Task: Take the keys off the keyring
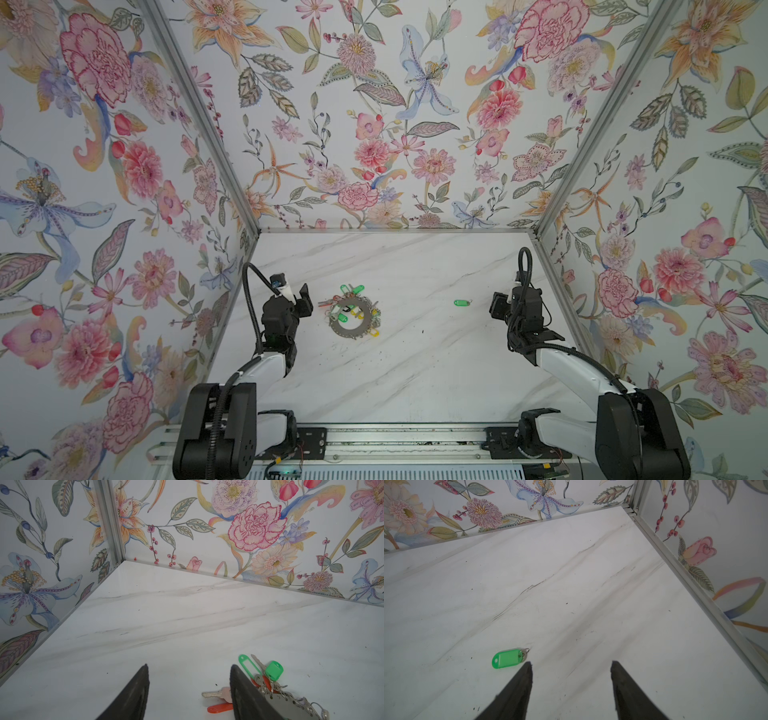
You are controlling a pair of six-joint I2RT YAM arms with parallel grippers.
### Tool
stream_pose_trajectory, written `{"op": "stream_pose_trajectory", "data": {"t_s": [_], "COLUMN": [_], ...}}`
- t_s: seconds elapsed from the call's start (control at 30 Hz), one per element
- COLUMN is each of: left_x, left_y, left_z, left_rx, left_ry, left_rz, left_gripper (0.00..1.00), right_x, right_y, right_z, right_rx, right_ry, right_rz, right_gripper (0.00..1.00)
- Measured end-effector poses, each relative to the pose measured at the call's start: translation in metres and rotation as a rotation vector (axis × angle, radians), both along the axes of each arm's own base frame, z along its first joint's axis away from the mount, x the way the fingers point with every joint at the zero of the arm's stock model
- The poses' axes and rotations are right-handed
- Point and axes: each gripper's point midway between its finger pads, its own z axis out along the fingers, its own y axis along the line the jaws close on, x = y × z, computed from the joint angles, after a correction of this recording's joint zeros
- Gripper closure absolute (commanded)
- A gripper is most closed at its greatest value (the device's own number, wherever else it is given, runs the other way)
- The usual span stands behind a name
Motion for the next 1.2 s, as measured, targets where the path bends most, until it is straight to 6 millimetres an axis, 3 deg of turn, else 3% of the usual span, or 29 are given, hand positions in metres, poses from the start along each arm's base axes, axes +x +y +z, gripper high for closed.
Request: {"op": "stream_pose_trajectory", "data": {"t_s": [0.13, 0.2, 0.23, 0.33, 0.47, 0.6, 0.97, 1.2], "left_x": [-0.01, -0.015, -0.017, -0.025, -0.038, -0.044, -0.033, -0.009], "left_y": [0.013, 0.02, 0.023, 0.032, 0.042, 0.044, 0.027, 0.017], "left_z": [0.01, 0.016, 0.018, 0.02, 0.011, -0.017, -0.043, -0.026], "left_rx": [0.019, 0.038, 0.05, 0.088, 0.138, 0.189, 0.259, 0.288], "left_ry": [-0.06, -0.088, -0.096, -0.12, -0.132, -0.093, -0.077, -0.117], "left_rz": [0.075, 0.11, 0.126, 0.179, 0.23, 0.232, 0.12, 0.06], "left_gripper": [0.25, 0.2, 0.18, 0.12, 0.06, 0.06, 0.05, 0.01], "right_x": [-0.011, -0.012, -0.012, -0.011, -0.014, -0.011, 0.003, 0.018], "right_y": [-0.017, -0.025, -0.027, -0.034, -0.037, -0.036, -0.019, -0.018], "right_z": [-0.001, 0.004, 0.007, 0.017, 0.009, 0.0, -0.008, -0.025], "right_rx": [-0.051, -0.072, -0.081, -0.123, -0.183, -0.213, -0.24, -0.196], "right_ry": [-0.052, -0.087, -0.106, -0.17, -0.199, -0.199, -0.26, -0.226], "right_rz": [-0.075, -0.115, -0.128, -0.15, -0.146, -0.132, -0.022, 0.084], "right_gripper": [0.15, 0.13, 0.01, 0.01, 0.01, 0.01, 0.01, 0.01]}}
